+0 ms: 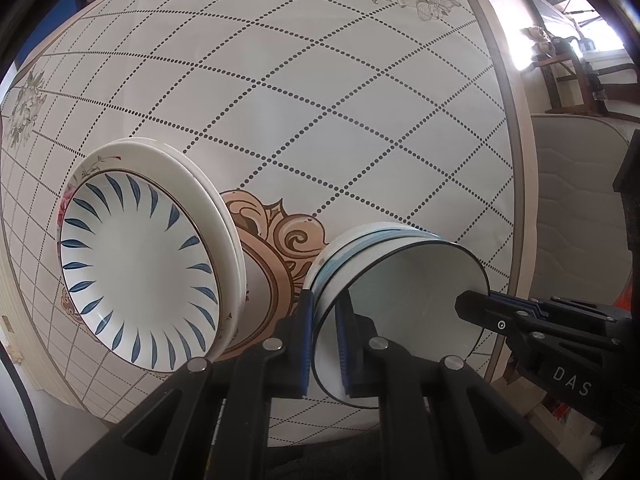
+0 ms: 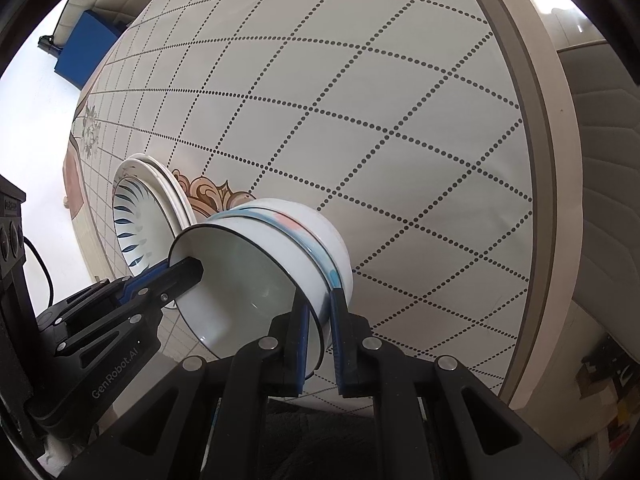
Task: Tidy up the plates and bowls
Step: 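Open both grippers and lift them away from the nested bowls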
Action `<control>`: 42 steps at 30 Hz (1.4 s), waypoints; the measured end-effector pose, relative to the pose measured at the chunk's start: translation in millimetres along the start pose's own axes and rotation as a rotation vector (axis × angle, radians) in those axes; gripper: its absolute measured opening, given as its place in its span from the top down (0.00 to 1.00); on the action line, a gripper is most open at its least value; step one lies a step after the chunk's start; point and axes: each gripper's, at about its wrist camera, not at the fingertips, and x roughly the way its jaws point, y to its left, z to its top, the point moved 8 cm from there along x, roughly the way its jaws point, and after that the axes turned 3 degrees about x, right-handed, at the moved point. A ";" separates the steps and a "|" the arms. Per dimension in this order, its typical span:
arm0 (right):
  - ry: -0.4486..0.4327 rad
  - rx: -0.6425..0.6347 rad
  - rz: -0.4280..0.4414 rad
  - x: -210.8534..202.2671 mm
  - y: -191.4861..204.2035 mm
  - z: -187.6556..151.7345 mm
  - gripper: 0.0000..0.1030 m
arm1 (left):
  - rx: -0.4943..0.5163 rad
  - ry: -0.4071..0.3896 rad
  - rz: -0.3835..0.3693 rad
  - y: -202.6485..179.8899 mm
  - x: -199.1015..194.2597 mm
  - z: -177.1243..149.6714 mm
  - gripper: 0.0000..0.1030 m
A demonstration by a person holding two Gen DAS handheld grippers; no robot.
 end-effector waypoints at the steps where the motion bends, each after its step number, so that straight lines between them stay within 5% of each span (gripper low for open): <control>1: 0.000 0.001 0.000 0.2 0.0 0.1 0.88 | -0.001 0.000 0.000 -0.2 0.0 -0.4 0.91; 16: -0.060 -0.026 -0.056 -12.0 7.0 -0.3 0.88 | -0.042 -0.028 0.012 11.4 -8.4 -13.5 0.84; 21: -0.099 -0.058 -0.080 -26.4 11.8 -4.5 0.88 | -0.027 -0.097 0.053 12.4 -24.5 -20.0 0.82; 27: -0.215 -0.102 -0.156 -51.7 7.4 -22.0 0.87 | -0.007 -0.225 0.125 12.5 -51.1 -37.7 0.67; 30: -0.288 -0.119 -0.192 -68.1 3.9 -36.2 0.66 | -0.021 -0.284 0.136 12.6 -67.0 -50.7 0.54; 32: -0.339 -0.134 -0.207 -80.8 2.5 -46.1 0.33 | -0.023 -0.313 0.122 11.6 -76.4 -57.6 0.36; 34: -0.386 -0.147 -0.225 -94.2 1.4 -57.5 0.13 | -0.030 -0.355 0.124 10.4 -88.5 -66.5 0.28; 42: -0.549 -0.190 -0.285 -146.0 3.3 -115.8 0.04 | -0.045 -0.520 0.178 0.5 -142.5 -100.3 0.15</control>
